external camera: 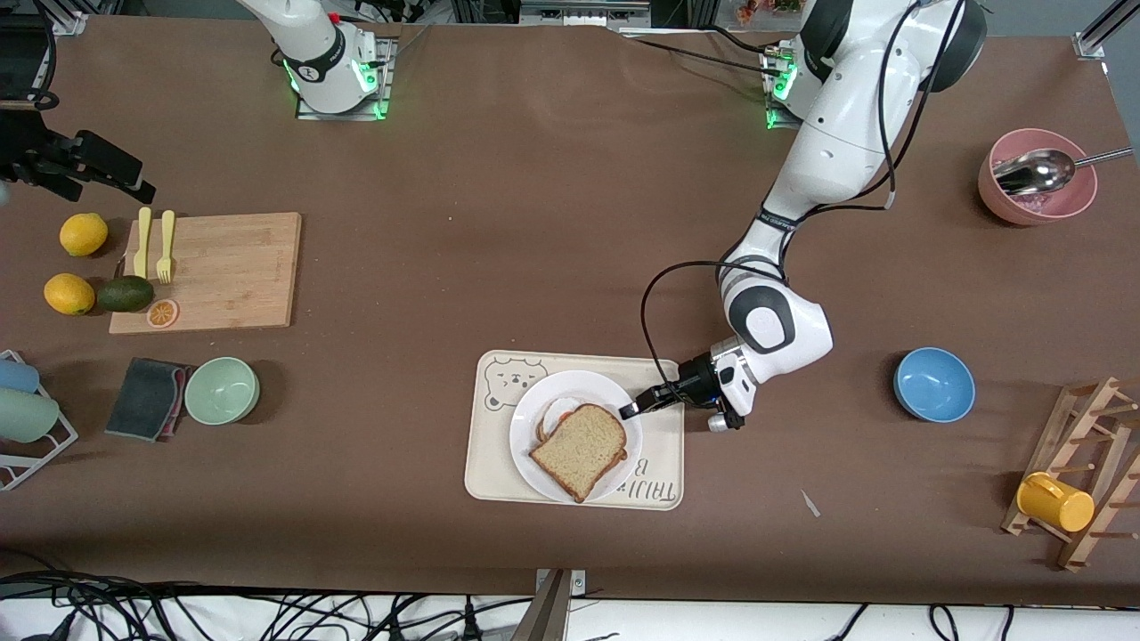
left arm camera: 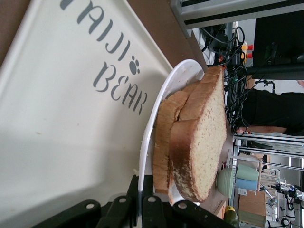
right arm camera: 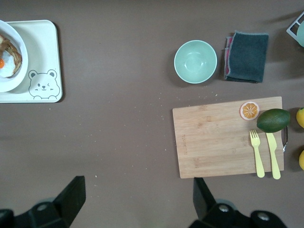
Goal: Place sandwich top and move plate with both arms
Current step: 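Slide the plate with the left gripper onto the bear tray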
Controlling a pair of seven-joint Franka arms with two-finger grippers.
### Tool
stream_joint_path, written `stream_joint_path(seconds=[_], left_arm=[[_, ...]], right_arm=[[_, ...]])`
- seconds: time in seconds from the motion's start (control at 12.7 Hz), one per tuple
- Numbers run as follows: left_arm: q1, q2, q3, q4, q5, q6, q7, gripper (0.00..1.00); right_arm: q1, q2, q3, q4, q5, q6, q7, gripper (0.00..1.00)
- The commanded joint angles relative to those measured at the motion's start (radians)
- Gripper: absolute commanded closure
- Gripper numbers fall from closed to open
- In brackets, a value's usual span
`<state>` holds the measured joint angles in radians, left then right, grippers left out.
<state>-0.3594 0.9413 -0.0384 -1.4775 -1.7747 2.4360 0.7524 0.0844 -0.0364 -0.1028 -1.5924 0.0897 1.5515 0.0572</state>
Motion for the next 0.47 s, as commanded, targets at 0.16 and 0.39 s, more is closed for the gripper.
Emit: stream_joint_path(seconds=[0.16, 0.39], left_arm=[[-0.021, -0.002, 0.015, 0.017, -0.025, 0.006, -0.016, 1.0], [-0.018, -0.041, 0.017, -0.039, -0.025, 0.008, -0.016, 0.78]], right_arm=[[0.003, 0.004, 0.003, 0.019, -0.03, -0.021, -0.017, 0.0], [0.002, 0.004, 0.003, 0.017, -0.041, -0.022, -0.019, 0.0]])
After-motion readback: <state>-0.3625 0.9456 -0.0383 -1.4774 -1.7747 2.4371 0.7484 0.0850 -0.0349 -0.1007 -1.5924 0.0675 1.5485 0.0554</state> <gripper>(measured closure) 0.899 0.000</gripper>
